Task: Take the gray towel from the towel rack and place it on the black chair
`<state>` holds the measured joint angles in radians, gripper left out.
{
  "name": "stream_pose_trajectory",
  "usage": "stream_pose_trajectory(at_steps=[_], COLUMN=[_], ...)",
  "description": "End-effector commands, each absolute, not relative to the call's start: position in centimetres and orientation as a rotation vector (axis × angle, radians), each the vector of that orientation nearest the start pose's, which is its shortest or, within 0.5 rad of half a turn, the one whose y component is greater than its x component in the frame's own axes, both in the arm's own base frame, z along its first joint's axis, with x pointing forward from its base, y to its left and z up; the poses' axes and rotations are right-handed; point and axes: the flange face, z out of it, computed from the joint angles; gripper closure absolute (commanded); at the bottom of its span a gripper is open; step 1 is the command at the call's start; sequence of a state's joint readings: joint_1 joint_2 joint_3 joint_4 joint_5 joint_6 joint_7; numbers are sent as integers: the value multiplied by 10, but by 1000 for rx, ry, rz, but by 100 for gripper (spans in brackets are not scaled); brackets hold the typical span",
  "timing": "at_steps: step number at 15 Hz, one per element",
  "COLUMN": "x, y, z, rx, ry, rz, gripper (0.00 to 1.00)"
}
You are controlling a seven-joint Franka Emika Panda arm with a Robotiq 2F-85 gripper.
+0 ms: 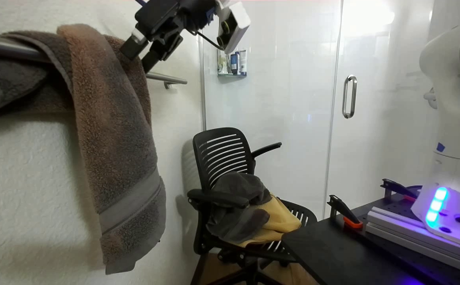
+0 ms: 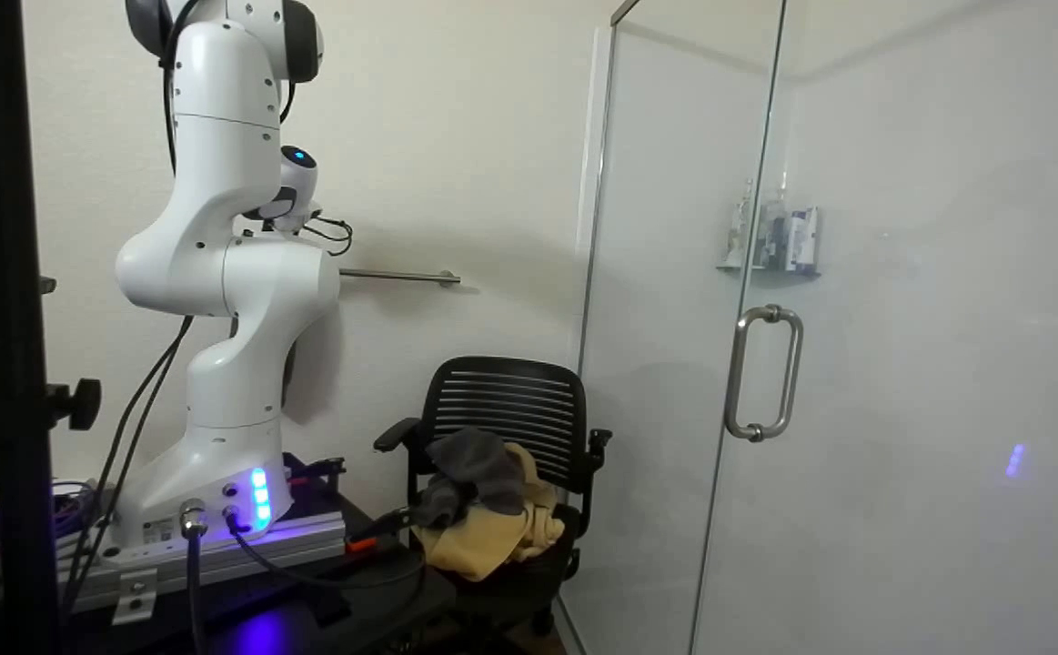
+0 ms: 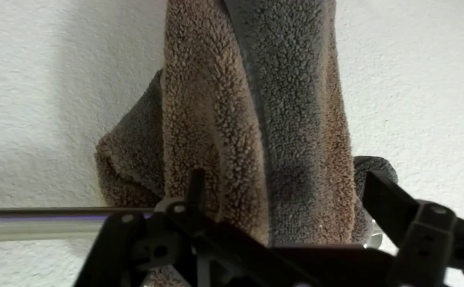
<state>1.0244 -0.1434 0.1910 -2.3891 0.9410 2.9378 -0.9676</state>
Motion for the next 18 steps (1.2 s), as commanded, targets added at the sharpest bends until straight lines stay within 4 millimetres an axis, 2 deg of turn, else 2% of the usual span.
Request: stream_pose_trajectory(at_steps=[1,3,4,15,16,18], x=[231,233,235,241,243,249], y=[466,467,467,460,455,441], z=[432,434,435,450,450,452], rx=[-1954,-1946,-1942,-1928,-1941,-1979], ry=[-1556,-1566,-1574,-1570,-1574,-1565], rz=[-800,-819,-835,-913,-924,-964], gripper=[0,0,22,95,99,100])
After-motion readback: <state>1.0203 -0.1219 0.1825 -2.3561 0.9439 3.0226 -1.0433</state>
